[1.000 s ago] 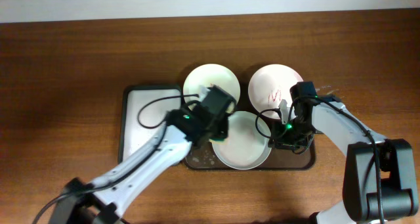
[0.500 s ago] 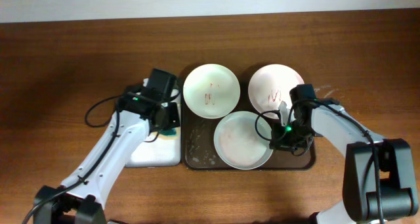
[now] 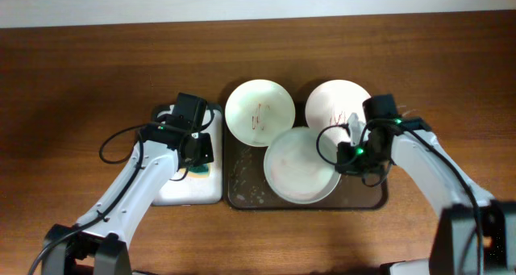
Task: Clean dirty plates on tray and stack at the side
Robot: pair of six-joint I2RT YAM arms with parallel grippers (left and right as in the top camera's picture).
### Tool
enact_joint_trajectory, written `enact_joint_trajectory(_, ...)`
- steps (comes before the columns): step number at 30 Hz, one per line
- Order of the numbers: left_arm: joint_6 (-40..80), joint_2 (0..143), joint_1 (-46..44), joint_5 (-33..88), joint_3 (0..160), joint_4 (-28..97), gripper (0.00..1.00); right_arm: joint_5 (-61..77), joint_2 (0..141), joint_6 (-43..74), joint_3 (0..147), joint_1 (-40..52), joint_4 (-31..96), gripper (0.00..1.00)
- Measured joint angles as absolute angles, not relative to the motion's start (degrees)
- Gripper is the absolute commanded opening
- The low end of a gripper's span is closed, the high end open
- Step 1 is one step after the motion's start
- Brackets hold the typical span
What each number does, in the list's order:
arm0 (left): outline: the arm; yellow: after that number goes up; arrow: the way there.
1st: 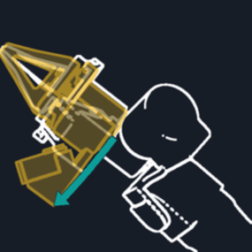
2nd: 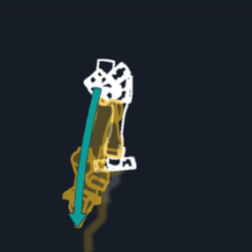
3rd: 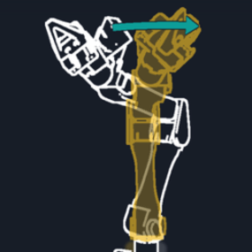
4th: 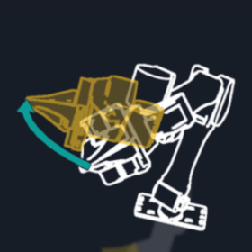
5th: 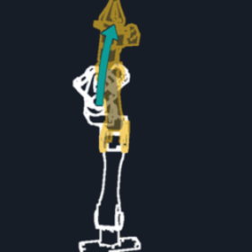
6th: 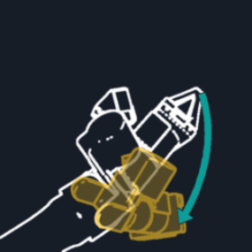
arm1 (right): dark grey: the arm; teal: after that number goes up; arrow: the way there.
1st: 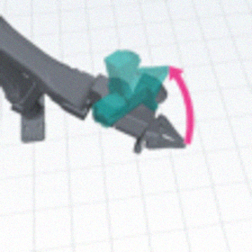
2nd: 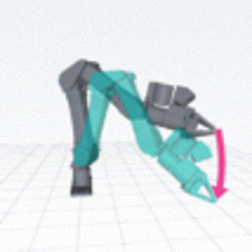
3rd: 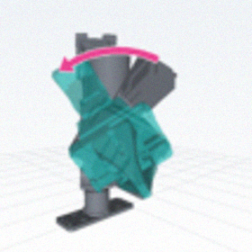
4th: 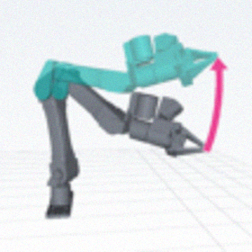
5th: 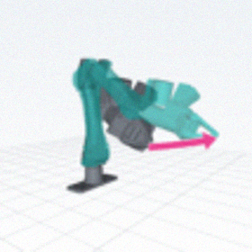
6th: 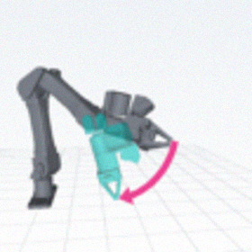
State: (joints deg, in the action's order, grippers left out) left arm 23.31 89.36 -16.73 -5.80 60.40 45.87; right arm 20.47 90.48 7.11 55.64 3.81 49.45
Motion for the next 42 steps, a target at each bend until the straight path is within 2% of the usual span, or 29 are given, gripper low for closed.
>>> enact_joint_trajectory(8, 21.37, 89.73, -16.73, -6.07, 59.33, 42.39, 0.00, 0.21, 81.89, 11.81, 56.49, 10.02, 50.35, 0.04)
enact_joint_trajectory(12, 20.93, 90.96, -16.73, -6.09, 59.11, 42.41, 0.00, -10.63, 80.97, 13.89, 57.36, 17.26, 50.43, 0.04)
enact_joint_trajectory(15, 20.75, 91.24, -16.73, -6.07, 59.11, 42.39, 0.00, -13.91, 80.93, 14.41, 58.81, 21.80, 51.31, 0.04)
enact_joint_trajectory(18, 20.73, 91.29, -16.73, -5.34, 59.09, 42.33, 0.00, -13.50, 80.95, 15.70, 59.05, 23.27, 53.32, 0.04)
enact_joint_trajectory(24, 20.56, 91.29, -16.73, -2.57, 59.07, 41.01, 0.00, -4.16, 83.00, 19.75, 59.07, 17.32, 55.94, 0.04)
enact_joint_trajectory(29, 18.37, 90.19, -17.69, 6.90, 59.09, 34.00, 0.00, 3.77, 87.33, 20.82, 58.92, 15.46, 56.05, 0.04)
enact_joint_trajectory(34, 17.96, 89.25, -24.58, 11.44, 59.13, 31.81, 0.00, 6.50, 93.78, 20.99, 58.24, 15.46, 55.51, 0.04)
enact_joint_trajectory(42, 22.87, 90.17, -36.36, 10.94, 59.13, 27.27, 0.00, 8.19, 98.91, 21.04, 58.11, 15.40, 53.23, 0.04)
